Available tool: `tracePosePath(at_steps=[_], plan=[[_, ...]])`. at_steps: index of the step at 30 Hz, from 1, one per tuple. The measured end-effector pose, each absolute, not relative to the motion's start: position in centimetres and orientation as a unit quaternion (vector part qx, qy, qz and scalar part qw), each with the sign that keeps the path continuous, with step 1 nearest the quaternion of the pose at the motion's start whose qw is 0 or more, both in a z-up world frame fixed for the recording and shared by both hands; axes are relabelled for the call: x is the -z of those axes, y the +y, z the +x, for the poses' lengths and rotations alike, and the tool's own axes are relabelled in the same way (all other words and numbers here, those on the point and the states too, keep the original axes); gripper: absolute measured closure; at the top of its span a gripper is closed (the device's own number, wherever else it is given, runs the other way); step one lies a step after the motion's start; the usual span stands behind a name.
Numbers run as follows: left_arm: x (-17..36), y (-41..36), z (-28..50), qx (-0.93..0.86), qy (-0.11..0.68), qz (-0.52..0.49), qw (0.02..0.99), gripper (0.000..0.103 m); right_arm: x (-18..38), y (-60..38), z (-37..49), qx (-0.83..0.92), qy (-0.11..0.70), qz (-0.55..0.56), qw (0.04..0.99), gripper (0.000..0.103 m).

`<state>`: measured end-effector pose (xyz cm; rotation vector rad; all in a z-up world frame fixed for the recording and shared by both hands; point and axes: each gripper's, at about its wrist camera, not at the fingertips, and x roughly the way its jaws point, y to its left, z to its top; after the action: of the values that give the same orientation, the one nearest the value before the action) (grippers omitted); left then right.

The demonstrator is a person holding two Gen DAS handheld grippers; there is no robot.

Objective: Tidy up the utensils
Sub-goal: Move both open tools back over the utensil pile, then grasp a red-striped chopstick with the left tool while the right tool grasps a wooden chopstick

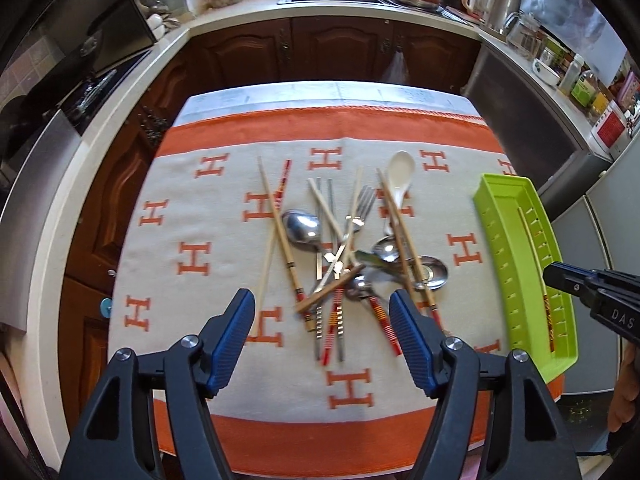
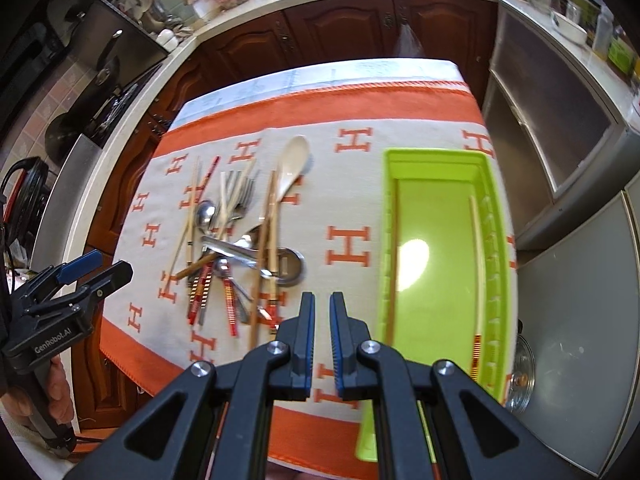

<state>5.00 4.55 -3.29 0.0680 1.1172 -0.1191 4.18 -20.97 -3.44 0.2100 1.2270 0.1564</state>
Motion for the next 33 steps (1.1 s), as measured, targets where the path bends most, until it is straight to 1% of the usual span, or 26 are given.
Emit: tracePosePath(at_steps=[6, 12, 18, 22, 25, 27, 28, 33], plan=[[3.4, 8.7, 4.2, 0.047, 0.525, 0.010, 0.850, 0.035, 3.1, -17.5, 4.2, -0.085, 0.573, 0.084, 0.811, 0.096], [3.8, 12.2, 4.6, 0.041, 0.526, -0.021, 0.849, 0.035, 4.0, -14.8, 5.0, -0.092, 0.581, 0.087, 0.804, 0.096], [5.1, 13.1, 6.3, 0.033, 0.534, -0.009, 0.845, 0.035, 5.7, -13.4, 6.5, -0.089, 0.587, 0.101, 0.798, 0.096], [6.4, 12.9, 7.7, 0.046, 0.543, -0.015, 0.838, 0.035, 7.9, -13.1, 7.9, -0.081, 0.594, 0.115, 0.792, 0.096], [7.8, 12.8, 8.9, 0.056, 0.553, -0.034, 0.830, 0.035, 9.4, -13.3, 9.0, -0.075, 0.596, 0.118, 0.791, 0.088], [8.7, 12.7, 9.7, 0.059, 0.559, -0.048, 0.826, 0.035, 10.1, -13.4, 9.7, -0.072, 0.595, 0.117, 0.792, 0.086], [9.1, 12.7, 10.0, 0.060, 0.559, -0.054, 0.825, 0.036, 10.5, -13.5, 10.0, -0.073, 0.594, 0.117, 0.793, 0.086], [11.7, 12.6, 12.1, 0.058, 0.568, -0.085, 0.816, 0.048, 12.3, -13.4, 11.3, -0.075, 0.591, 0.098, 0.797, 0.086]])
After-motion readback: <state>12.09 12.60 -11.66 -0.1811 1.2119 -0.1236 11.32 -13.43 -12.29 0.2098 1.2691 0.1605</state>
